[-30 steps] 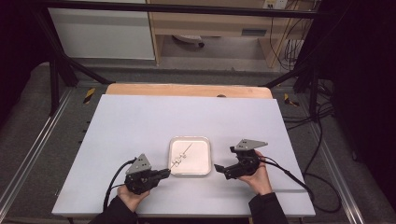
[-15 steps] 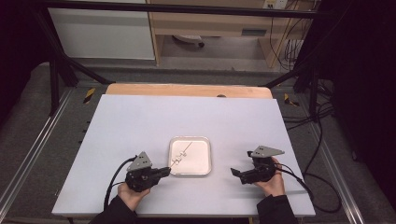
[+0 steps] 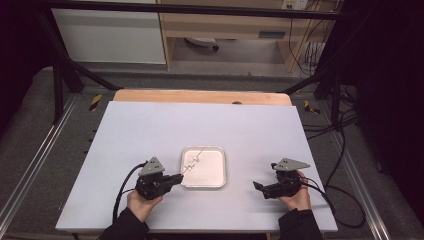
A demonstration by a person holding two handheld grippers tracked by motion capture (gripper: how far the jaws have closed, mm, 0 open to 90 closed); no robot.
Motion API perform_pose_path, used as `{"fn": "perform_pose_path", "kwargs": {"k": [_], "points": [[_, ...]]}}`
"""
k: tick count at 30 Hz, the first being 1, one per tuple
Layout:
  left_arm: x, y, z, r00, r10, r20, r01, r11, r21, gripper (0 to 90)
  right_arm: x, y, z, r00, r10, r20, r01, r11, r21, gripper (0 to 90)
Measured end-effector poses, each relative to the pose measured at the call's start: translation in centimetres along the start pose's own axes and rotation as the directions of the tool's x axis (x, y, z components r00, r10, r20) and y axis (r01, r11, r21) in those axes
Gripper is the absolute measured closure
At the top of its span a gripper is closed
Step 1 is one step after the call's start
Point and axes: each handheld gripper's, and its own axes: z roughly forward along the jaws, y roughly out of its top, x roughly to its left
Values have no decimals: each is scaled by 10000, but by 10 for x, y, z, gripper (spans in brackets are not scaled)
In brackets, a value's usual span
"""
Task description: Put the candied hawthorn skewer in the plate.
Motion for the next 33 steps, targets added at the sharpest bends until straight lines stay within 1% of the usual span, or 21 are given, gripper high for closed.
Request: {"fn": "perform_pose_path", "kwargs": {"k": [5,7,10,12,14,20,24,26,29,33], "points": [[2,5,7,9998,-78,-203,81,9999,140,881,0,0,0,10000,2,48,-2,10000,-3,3],[2,7,11,9996,-26,-288,33,9997,241,881,0,0,0,10000,13,32,-13,10000,-9,3],[2,10,15,9994,-73,-329,85,9993,357,880,1,-1,0,10000,56,-3,-56,10000,69,3],[1,12,18,9994,-107,-317,121,9989,449,880,0,-1,0,10000,-29,-3,29,9999,109,3],[1,15,22,9993,-37,-380,58,9984,571,880,1,-1,1,10000,14,-41,-13,9999,125,3],[-1,20,34,9989,-20,-460,60,9961,880,880,1,-1,1,10000,-4,-58,5,9998,183,3],[-3,24,40,9982,42,-590,25,9936,1129,880,1,-1,1,10000,-1,-58,2,9998,180,3],[-4,25,43,9974,57,-722,36,9918,1280,880,2,-1,1,10000,1,-88,1,9999,167,3],[-5,25,47,9955,114,-941,34,9879,1551,880,2,-2,1,10000,-29,-79,30,9999,155,3],[-5,23,54,9940,134,-1088,73,9822,1876,880,2,-2,1,10000,-17,-89,18,9999,135,3]]}}
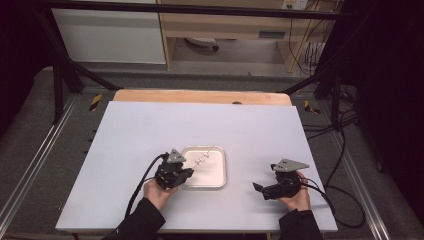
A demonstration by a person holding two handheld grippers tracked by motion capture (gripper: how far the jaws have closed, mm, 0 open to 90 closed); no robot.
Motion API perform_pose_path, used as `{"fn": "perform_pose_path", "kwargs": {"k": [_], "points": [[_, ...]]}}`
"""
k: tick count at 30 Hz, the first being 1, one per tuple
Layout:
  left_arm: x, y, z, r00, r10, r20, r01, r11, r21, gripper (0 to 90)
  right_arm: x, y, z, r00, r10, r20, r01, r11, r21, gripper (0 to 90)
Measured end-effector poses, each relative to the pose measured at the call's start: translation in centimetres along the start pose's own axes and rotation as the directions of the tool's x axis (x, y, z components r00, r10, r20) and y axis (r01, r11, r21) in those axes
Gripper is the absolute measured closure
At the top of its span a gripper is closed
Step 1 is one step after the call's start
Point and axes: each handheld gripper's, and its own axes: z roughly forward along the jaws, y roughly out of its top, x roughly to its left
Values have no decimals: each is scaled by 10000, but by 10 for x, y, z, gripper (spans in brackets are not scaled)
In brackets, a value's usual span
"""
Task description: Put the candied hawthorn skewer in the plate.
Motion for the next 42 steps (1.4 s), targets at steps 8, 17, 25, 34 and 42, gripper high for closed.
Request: {"fn": "perform_pose_path", "kwargs": {"k": [8,17,25,34,42], "points": [[-1,0,10,9996,73,-267,-63,9993,357,880,0,0,0,10000,-43,23,43,10000,36,3],[-5,0,16,9979,288,-572,-252,9978,621,878,0,0,1,10000,-37,1,37,10000,51,3],[-7,0,18,9980,317,-547,-279,9973,684,851,0,0,1,10000,-18,21,18,10000,65,3],[-5,1,9,9968,515,-616,-491,9980,406,683,0,0,0,10000,52,-37,-52,10000,-10,3],[2,2,-1,9999,128,1,-128,9994,308,483,0,0,0,9999,128,-38,-128,9999,34,3]]}}
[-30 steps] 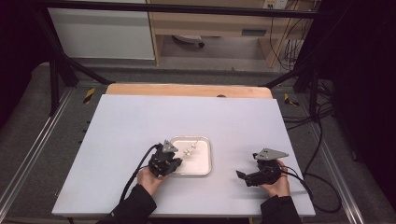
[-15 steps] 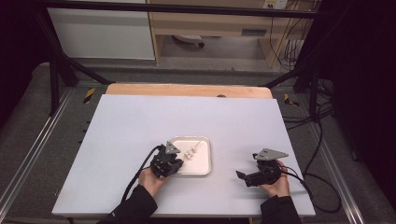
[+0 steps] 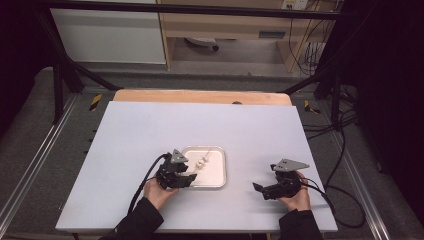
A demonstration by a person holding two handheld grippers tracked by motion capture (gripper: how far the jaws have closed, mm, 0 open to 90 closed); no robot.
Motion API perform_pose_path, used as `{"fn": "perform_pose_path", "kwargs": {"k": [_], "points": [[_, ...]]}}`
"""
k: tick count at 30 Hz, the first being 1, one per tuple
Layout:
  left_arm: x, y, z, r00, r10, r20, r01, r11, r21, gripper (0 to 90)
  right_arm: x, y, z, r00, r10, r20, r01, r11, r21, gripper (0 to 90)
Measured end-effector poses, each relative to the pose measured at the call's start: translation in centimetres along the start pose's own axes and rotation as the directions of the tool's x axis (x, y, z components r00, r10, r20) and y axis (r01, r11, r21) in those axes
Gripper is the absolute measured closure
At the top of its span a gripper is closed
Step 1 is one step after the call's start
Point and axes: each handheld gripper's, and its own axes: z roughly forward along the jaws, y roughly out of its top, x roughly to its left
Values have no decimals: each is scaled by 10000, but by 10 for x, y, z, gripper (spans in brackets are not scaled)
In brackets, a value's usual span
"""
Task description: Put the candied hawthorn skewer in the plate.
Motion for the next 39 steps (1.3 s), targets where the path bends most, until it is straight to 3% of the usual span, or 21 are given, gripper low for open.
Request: {"fn": "perform_pose_path", "kwargs": {"k": [7,14,19,25,39], "points": [[3,-1,-15,9996,252,118,-250,9995,-192,348,0,0,0,10000,46,-57,-46,10000,7,3],[14,-9,-34,9976,655,-229,-656,9978,-54,216,0,0,0,9999,65,-85,-65,10000,14,3],[27,-24,-45,9969,549,-565,-549,9985,28,131,0,0,0,10000,46,-58,-45,10000,5,3],[41,-44,-55,9967,410,-702,-415,9991,-58,97,0,0,1,10000,13,-67,-13,10000,23,3],[66,-87,-69,9978,-86,-656,29,9962,-871,96,1,-1,1,9999,40,-133,-38,9999,145,3]]}}
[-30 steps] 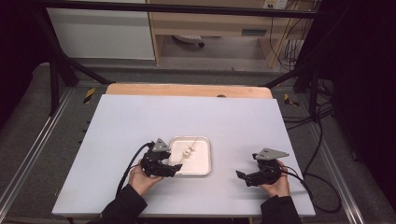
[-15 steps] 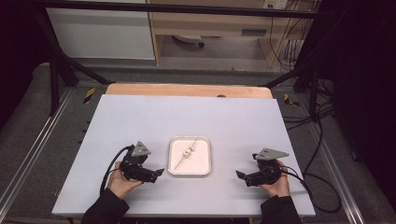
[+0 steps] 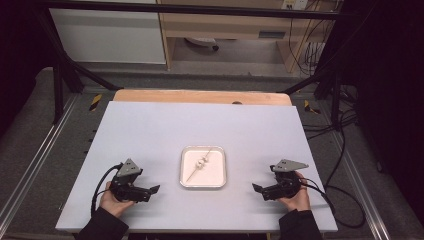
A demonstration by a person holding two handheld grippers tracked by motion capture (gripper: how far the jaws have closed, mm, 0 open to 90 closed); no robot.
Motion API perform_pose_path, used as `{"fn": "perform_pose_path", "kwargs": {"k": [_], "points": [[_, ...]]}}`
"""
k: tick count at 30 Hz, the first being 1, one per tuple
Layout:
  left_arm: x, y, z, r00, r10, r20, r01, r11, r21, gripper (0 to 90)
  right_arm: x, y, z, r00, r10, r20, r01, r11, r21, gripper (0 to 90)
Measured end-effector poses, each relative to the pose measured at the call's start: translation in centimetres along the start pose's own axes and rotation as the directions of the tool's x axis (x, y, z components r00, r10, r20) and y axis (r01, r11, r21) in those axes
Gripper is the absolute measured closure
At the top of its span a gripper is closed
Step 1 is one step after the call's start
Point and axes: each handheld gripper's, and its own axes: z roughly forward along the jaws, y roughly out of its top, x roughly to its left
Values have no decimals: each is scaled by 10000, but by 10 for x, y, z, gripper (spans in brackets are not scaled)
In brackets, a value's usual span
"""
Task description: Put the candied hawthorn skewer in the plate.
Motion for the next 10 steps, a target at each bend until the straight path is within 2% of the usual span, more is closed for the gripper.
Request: {"fn": "perform_pose_path", "kwargs": {"k": [10], "points": [[3,-5,0,9999,52,122,-52,10000,53,101,0,0,1,10000,17,-72,-17,10000,23,3]]}}
